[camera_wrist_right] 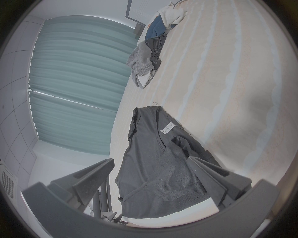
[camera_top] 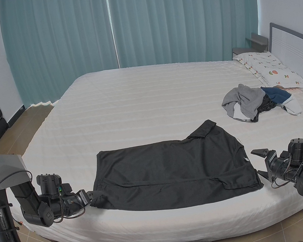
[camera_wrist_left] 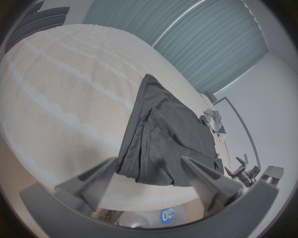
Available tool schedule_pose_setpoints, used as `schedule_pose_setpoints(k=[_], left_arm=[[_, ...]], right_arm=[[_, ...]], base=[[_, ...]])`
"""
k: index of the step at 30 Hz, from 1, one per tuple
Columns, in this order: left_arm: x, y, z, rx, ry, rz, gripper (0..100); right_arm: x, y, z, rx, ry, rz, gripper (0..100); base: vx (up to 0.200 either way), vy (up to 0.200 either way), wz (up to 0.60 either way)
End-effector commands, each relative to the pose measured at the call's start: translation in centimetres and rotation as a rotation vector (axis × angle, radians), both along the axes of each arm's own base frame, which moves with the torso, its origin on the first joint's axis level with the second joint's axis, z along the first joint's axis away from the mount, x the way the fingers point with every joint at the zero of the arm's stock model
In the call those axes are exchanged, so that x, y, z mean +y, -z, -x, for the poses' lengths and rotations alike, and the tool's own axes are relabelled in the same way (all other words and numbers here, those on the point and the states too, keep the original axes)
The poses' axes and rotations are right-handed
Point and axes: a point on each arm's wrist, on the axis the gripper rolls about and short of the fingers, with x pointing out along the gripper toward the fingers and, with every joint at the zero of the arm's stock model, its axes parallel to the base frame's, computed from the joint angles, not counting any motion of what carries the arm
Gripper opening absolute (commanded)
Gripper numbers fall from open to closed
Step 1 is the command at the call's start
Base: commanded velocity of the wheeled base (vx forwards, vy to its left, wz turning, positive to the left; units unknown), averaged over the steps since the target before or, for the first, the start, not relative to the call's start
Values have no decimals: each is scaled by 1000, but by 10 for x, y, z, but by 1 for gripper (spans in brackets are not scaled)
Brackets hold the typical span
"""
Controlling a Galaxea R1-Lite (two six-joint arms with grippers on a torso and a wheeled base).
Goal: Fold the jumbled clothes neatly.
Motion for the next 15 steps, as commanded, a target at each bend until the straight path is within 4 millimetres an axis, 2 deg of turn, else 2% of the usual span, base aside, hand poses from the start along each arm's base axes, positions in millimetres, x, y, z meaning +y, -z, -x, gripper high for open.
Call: schedule_pose_setpoints(k=[1, 7, 15], left_arm=[[0, 4, 6, 18, -1, -9, 0], [3, 8, 12, 43, -68, -68, 0], [8, 11, 27, 68, -42, -117, 0]], right_arm=[[0, -1, 0, -15, 0, 1, 100], [0, -1, 0, -15, 0, 1, 100], [0, -1, 0, -15, 0, 1, 100]], base=[[0, 0, 0], [0, 0, 0], [0, 0, 0]])
